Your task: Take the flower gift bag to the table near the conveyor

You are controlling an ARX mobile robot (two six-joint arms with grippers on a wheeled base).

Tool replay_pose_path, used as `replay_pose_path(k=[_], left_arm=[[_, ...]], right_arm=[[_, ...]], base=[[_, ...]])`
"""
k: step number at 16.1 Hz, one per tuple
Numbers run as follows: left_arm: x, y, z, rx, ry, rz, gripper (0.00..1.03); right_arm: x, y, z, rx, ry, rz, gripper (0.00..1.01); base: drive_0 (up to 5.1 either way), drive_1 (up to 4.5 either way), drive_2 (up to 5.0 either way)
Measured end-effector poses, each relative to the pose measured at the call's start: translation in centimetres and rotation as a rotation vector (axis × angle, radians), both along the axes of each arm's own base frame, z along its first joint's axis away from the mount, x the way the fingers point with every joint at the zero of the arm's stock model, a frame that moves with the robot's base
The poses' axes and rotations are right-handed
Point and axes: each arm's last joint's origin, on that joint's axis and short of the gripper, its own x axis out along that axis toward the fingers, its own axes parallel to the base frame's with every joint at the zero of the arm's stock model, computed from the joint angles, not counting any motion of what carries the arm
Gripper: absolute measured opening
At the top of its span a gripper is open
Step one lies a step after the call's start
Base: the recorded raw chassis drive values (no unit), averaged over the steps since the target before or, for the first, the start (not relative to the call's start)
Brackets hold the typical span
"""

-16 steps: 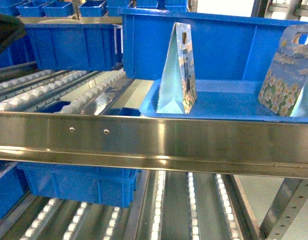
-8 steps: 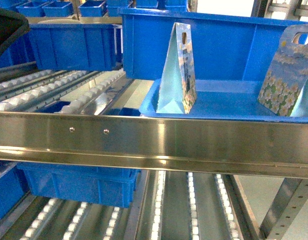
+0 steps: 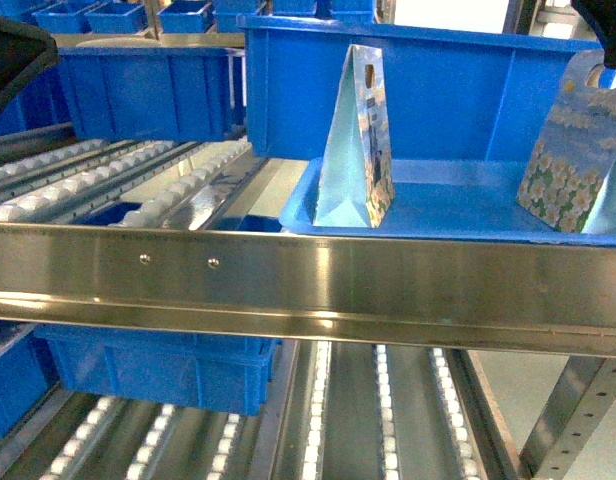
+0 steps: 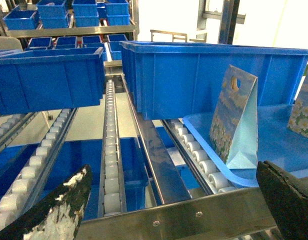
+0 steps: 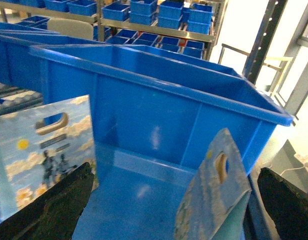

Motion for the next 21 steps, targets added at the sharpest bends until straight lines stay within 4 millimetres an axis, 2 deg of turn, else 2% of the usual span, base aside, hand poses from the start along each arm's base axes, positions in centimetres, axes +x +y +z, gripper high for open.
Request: replay_pose_path(k=[4, 8, 21], left_arm=[[0.0, 0.0, 0.0, 0.0, 0.0, 0.0, 0.98], [0.0, 0.0, 0.0, 0.0, 0.0, 0.0, 0.98], [0.0, 0.0, 0.0, 0.0, 0.0, 0.0, 0.98]], right_arm=[[2.5, -3.6, 0.3, 0.009, 0.005, -0.032, 0.98], [3.9, -5.8, -1.0, 0.093, 0.1, 0.014, 0.98], [6.2, -6.6, -2.3, 0.096, 0.127, -0.002, 0.98]], base=[[0.0, 0.0, 0.0], [0.0, 0.0, 0.0], [0.0, 0.0, 0.0]])
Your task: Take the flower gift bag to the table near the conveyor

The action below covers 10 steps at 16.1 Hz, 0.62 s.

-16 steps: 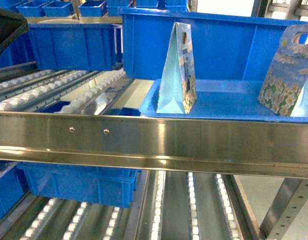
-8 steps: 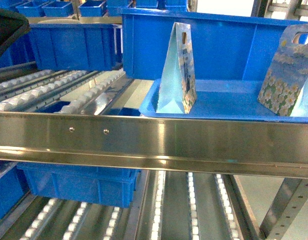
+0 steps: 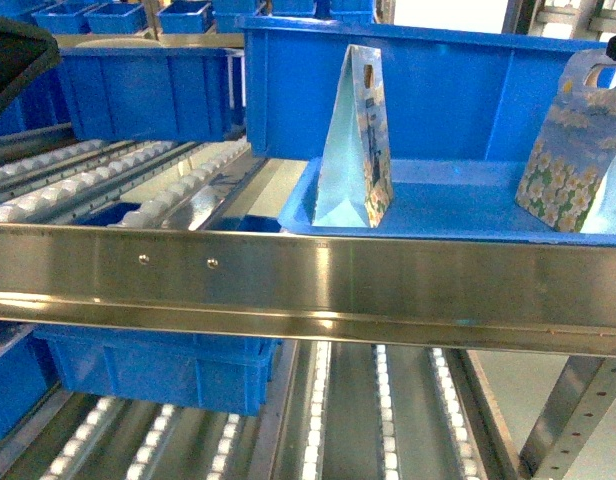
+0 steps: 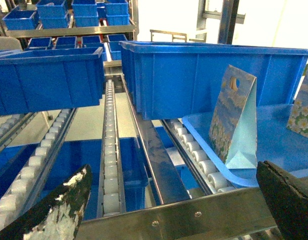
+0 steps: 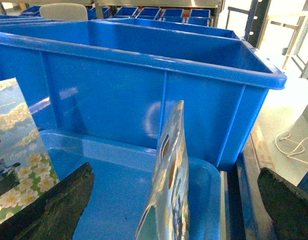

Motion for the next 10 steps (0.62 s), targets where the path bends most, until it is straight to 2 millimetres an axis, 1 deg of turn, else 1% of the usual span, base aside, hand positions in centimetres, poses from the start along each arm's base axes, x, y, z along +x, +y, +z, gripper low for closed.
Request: replay_pose_path(k=[2, 7, 10], left_arm=[[0.0, 0.0, 0.0, 0.0, 0.0, 0.0, 0.98], [0.0, 0.0, 0.0, 0.0, 0.0, 0.0, 0.98], [0.0, 0.0, 0.0, 0.0, 0.0, 0.0, 0.98]], right_arm=[[0.3, -0.1, 0.0, -0.001, -0.001, -0.002, 0.98], [1.6, -0.9, -0.1, -0.005, 0.008, -0.024, 0.98], [2.2, -1.0, -1.1, 0.005, 0.048, -0.021, 0.98]], base=[[0.0, 0.0, 0.0], [0.0, 0.0, 0.0], [0.0, 0.0, 0.0]])
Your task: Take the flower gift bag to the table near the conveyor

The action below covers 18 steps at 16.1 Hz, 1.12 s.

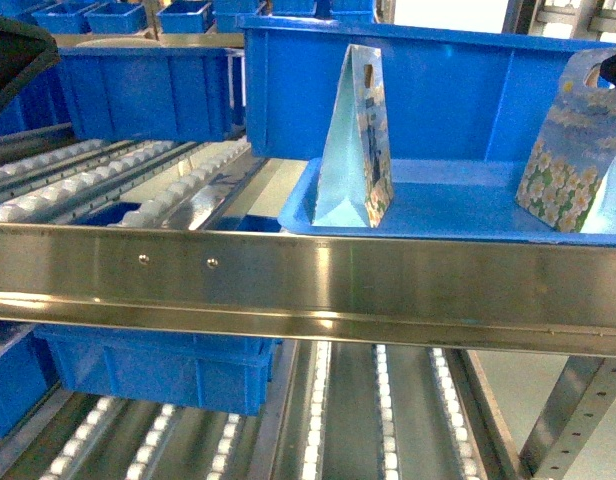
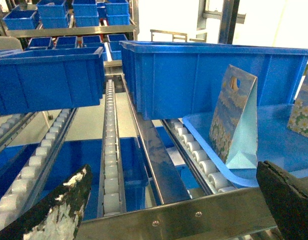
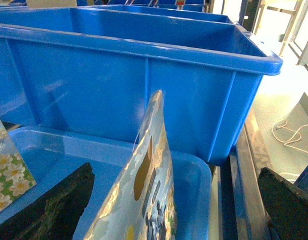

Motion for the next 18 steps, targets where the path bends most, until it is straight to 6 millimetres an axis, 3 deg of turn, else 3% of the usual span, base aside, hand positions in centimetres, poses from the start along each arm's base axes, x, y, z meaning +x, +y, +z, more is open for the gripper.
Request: replay_pose_path(k=[2, 7, 8, 10, 14, 18], left_arm=[[0.0, 0.0, 0.0, 0.0, 0.0, 0.0, 0.98], [0.0, 0.0, 0.0, 0.0, 0.0, 0.0, 0.98], [0.0, 0.0, 0.0, 0.0, 0.0, 0.0, 0.98], [0.0, 0.0, 0.0, 0.0, 0.0, 0.0, 0.98], [0.0, 0.0, 0.0, 0.0, 0.0, 0.0, 0.98], [0.0, 0.0, 0.0, 0.0, 0.0, 0.0, 0.98]], right_arm=[[0.6, -0.3, -1.6, 0.005, 0.041, -0.014, 0.98], [0.8, -0.4, -1.5, 0.004, 0.014, -0.016, 0.94], [0.8, -0.4, -1.5, 0.004, 0.013, -0.016, 0.6], [0.8, -0.4, -1.5, 0.004, 0.013, -0.016, 0.49], [0.8, -0.3, -1.5, 0.005, 0.009, -0.015, 0.04], [0.6, -0.2, -0.3, 0.028, -0.03, -0.015, 0.02]], base=[[0.0, 0.0, 0.0], [0.0, 0.0, 0.0], [0.0, 0.0, 0.0], [0.0, 0.0, 0.0], [0.0, 0.0, 0.0], [0.0, 0.0, 0.0]])
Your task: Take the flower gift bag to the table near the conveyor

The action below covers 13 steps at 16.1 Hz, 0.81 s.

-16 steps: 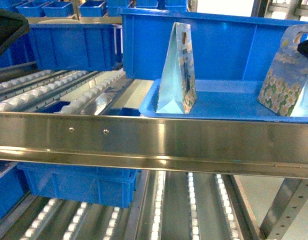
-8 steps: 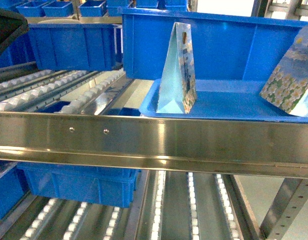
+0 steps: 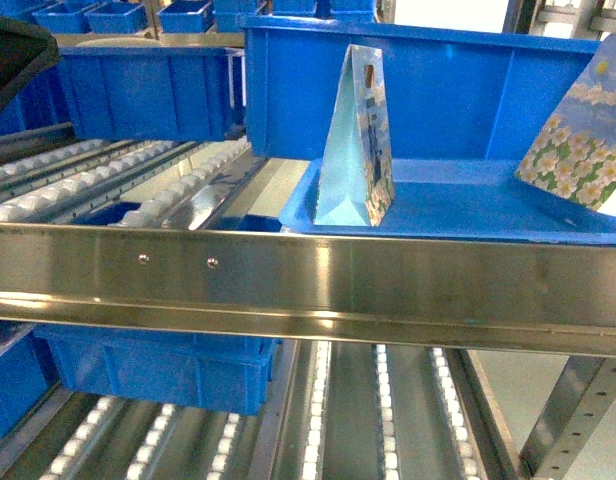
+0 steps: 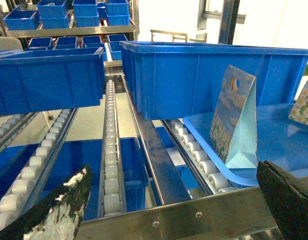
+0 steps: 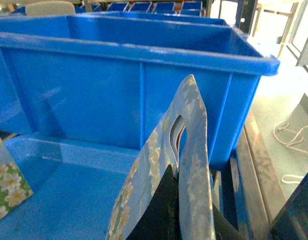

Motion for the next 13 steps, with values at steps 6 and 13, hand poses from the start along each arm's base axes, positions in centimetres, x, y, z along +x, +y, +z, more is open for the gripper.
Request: replay_pose_path(k=[6, 13], left_arm=[[0.0, 0.0, 0.0, 0.0, 0.0, 0.0, 0.98], [0.0, 0.0, 0.0, 0.0, 0.0, 0.0, 0.98]], right_arm=[[-0.1, 1.7, 6.2, 0.004, -0.146, 0.043, 0.02], [-0.8, 2.4, 7.6, -0.002, -0.171, 0.021, 0.02]], base=[[0.0, 0.0, 0.0], [0.0, 0.0, 0.0]])
